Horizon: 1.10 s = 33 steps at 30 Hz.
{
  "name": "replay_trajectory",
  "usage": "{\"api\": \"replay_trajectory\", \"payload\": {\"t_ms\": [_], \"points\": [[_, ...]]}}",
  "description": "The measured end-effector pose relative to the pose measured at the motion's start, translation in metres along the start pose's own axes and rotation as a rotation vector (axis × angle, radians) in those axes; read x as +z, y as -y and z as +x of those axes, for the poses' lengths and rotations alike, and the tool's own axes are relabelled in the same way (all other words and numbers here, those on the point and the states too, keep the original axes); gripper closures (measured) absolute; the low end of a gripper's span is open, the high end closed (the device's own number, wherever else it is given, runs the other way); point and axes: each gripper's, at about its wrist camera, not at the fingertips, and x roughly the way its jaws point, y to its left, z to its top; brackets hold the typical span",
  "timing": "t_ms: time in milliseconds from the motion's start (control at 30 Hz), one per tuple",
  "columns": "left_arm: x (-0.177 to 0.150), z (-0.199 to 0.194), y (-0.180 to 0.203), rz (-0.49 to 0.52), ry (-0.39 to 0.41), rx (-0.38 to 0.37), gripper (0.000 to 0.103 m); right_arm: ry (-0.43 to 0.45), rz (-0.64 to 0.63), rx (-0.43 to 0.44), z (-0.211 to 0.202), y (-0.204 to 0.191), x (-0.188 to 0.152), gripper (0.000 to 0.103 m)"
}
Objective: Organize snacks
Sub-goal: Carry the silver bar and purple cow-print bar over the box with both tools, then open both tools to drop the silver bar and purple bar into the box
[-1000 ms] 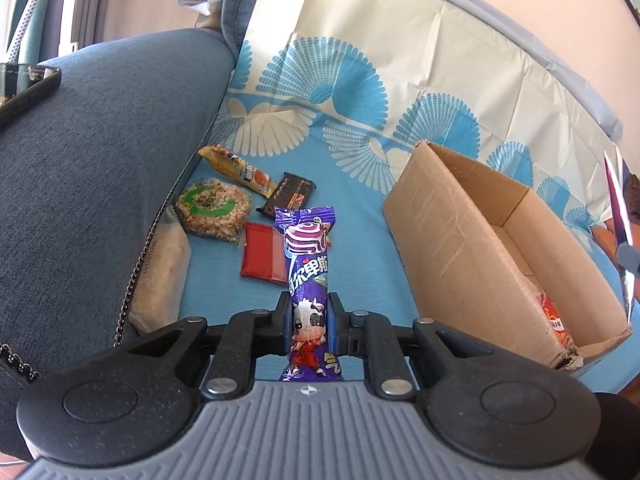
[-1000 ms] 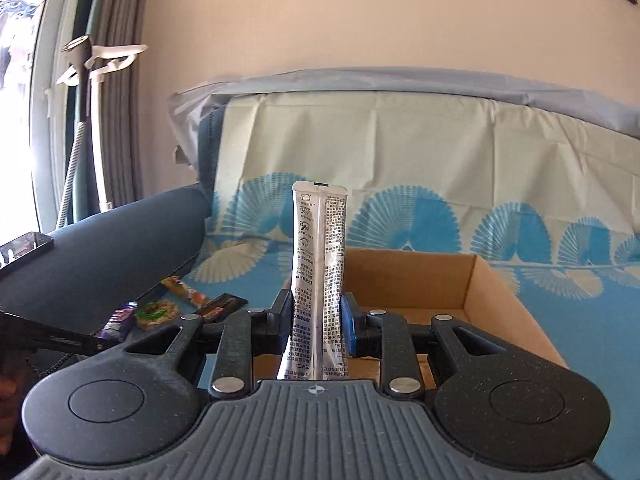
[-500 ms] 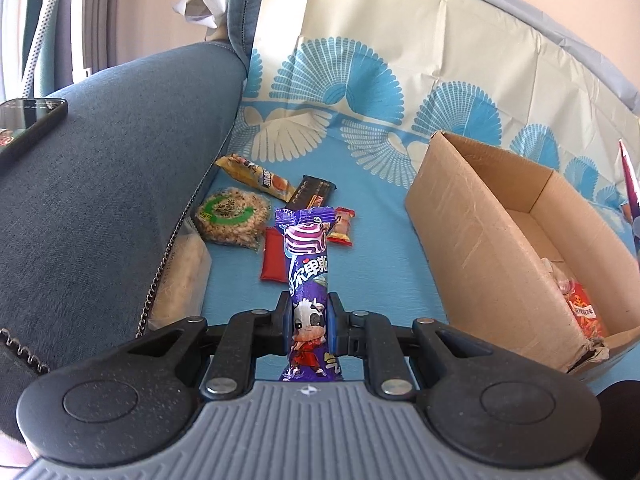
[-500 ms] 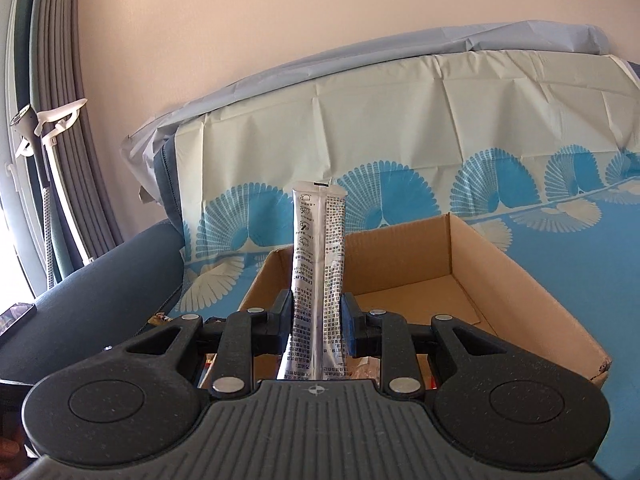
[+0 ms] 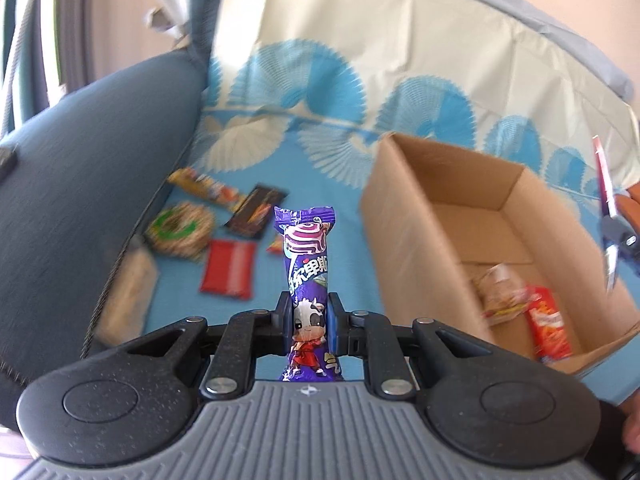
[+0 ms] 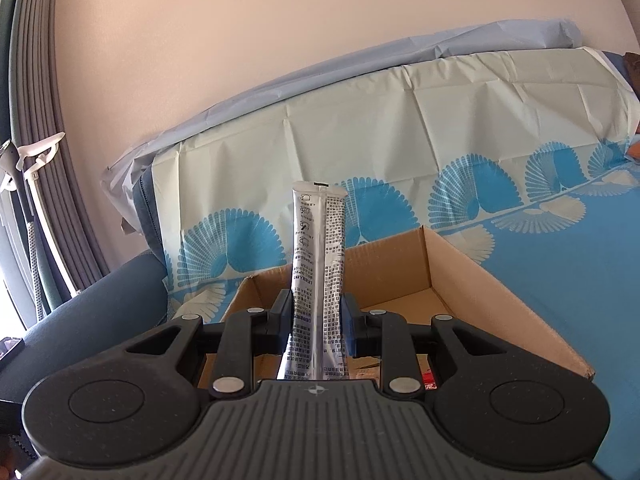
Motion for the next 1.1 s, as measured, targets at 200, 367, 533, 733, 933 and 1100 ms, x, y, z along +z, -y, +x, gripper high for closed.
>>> {"api": "replay_trajectory", "payload": {"t_ms": [200,367,533,733,933,1100], "points": [[0.028,-0.004,0.046,0.029,0.044,-0.059,0.085,0.044,0.033,-0.059,-0.003,0.011,0.002,0.076],[0.047,-0.004,0.086,0.063,0.069,-0.113,0.085,0.048,0.055,-0.069,-0.002,0.017,0.001,0.076],[0.064,-0.002,0.122,0.089,0.097,-0.161,0.085,0.044,0.064,-0.063,-0.001,0.019,0.002,0.076],[0.077,0.001,0.156,0.121,0.12,-0.205,0.085,0.043,0.087,-0.067,0.0,0.023,0.002,0.076],[0.078,0.002,0.172,0.139,0.127,-0.225,0.085,0.051,0.1,-0.073,-0.001,0.024,0.001,0.076],[0.08,0.005,0.176,0.128,0.123,-0.225,0.085,0.053,0.107,-0.077,-0.002,0.023,0.0,0.076]]}}
